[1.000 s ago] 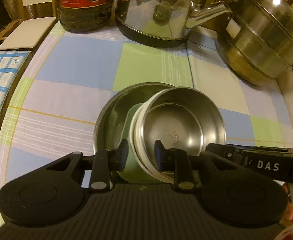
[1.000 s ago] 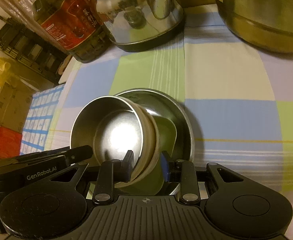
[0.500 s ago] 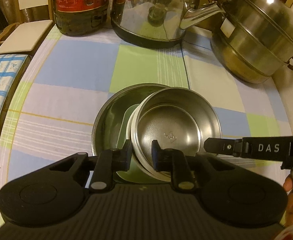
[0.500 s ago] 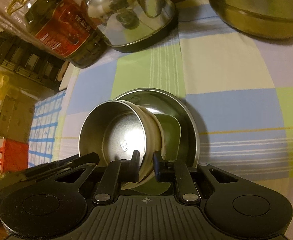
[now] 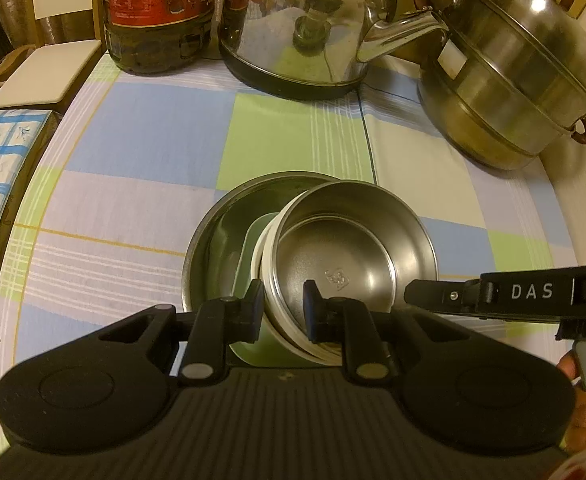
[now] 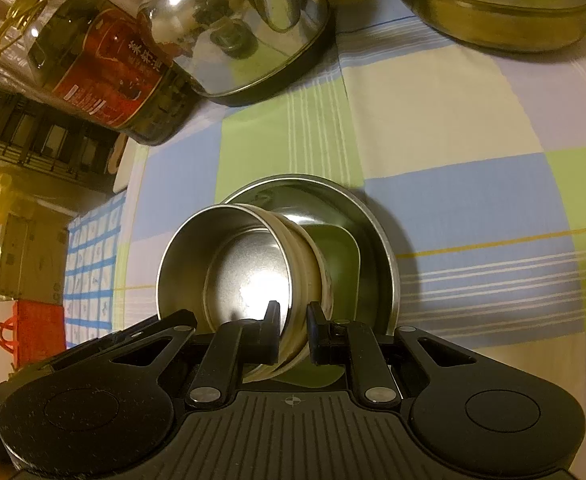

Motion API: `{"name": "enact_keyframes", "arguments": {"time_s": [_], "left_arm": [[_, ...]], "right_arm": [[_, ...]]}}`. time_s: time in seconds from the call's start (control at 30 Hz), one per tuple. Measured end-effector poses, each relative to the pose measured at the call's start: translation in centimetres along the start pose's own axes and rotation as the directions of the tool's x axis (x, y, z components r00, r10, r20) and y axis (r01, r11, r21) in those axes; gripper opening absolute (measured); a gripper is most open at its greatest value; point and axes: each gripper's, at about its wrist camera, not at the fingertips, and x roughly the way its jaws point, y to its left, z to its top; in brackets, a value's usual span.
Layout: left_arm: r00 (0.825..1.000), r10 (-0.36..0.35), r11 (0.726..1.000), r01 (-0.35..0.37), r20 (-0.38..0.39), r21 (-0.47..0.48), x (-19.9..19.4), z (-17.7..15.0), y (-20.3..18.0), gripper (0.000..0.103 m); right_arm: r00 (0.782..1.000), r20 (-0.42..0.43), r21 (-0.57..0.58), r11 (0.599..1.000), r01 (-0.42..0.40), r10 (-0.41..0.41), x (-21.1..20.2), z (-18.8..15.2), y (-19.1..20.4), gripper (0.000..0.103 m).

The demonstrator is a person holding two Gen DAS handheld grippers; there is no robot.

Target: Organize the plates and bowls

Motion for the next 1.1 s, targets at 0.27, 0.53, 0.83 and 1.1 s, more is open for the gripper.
{"name": "enact_keyframes", "arguments": {"time_s": [0.27,0.53,0.83,1.1], "left_arm": [[1.000,0.002,1.000,-0.003,0.029,0.019,-0.9,0.0,0.0,0.021],[0.997,-0.029,0.997,0.024,0.076,0.070,-4.3,-0.7,-0.1,0.025],[0.994,-0.044,0.987,0.028,0.101,0.160,-7.0,-3.8,-0.2,0.025],[0.995,-0.013,0.987,-0.003,0.097,0.162,-8.7,-7.6,-1.5,0.025]], "right_arm": [[0.998,0.059,-0.066,0.997,0.033,-0.029,-0.7,-0.9,1.1,0.020],[0.978,0.206,-0.087,0.995,0.057,-0.038,-3.4,-2.2,1.5,0.040],[0.947,0.314,-0.094,0.991,0.093,-0.059,-6.9,-7.0,2.0,0.042],[0.938,0.331,-0.146,0.977,0.154,-0.099,-9.2,-11.9,1.5,0.042]]}}
